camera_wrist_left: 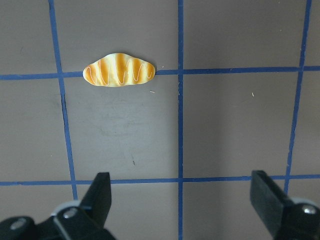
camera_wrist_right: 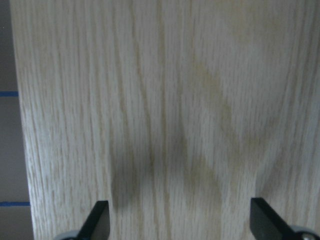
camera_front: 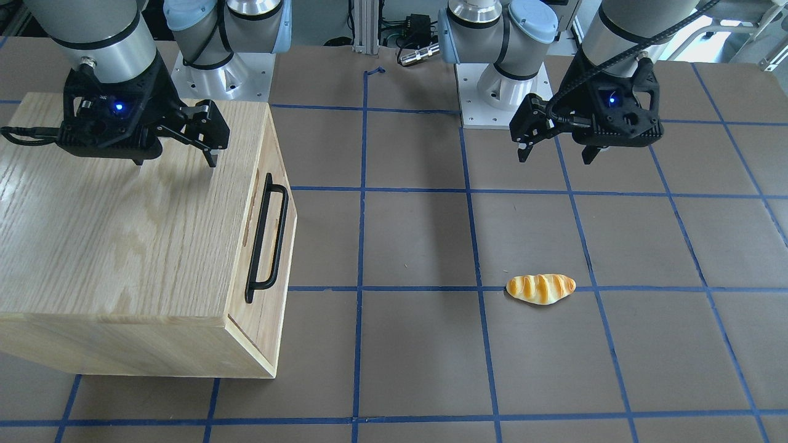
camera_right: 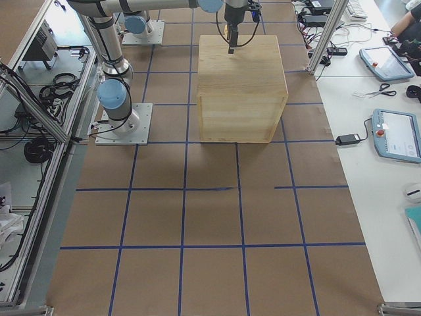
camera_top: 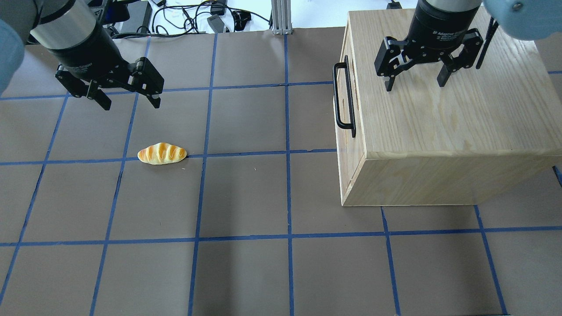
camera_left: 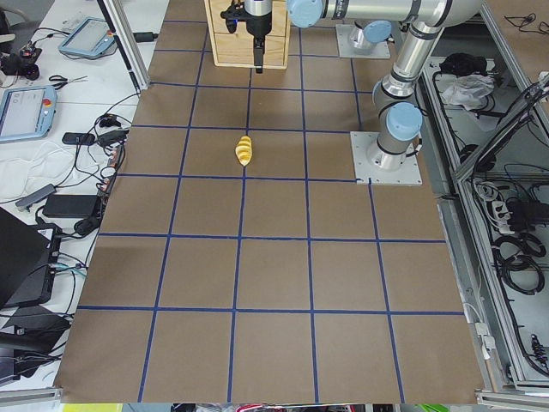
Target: Open upper drawer
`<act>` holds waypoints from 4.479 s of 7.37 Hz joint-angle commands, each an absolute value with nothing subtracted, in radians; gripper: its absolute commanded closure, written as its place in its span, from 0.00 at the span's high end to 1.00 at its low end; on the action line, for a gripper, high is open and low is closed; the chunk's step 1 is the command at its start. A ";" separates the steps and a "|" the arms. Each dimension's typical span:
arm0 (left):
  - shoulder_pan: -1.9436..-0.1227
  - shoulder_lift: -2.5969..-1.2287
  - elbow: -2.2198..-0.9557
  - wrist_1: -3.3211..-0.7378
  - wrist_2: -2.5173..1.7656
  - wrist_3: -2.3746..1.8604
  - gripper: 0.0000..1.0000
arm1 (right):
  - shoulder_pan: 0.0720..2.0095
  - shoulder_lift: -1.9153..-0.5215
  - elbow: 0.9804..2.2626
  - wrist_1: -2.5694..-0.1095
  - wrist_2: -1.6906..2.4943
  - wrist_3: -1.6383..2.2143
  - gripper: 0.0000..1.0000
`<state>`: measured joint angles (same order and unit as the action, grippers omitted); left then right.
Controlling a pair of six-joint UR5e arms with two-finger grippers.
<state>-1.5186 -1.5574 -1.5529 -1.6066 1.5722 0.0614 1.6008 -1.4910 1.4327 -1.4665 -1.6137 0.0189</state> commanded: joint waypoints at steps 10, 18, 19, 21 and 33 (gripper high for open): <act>-1.509 -1.546 -1.531 -1.687 1.594 0.060 1.00 | 1.601 -1.491 1.433 -1.466 -1.614 0.020 1.00; -1.607 -1.626 -1.523 -1.482 1.459 -0.082 1.00 | 1.601 -1.491 1.433 -1.466 -1.614 0.020 1.00; -1.655 -1.643 -1.522 -1.450 1.456 -0.162 1.00 | 1.601 -1.491 1.433 -1.466 -1.614 0.020 1.00; -1.722 -1.696 -1.522 -1.346 1.379 -0.247 1.00 | 1.601 -1.491 1.434 -1.466 -1.614 0.020 1.00; -1.962 -1.934 -1.468 -1.054 1.298 -0.400 1.00 | 1.601 -1.491 1.434 -1.466 -1.614 0.018 1.00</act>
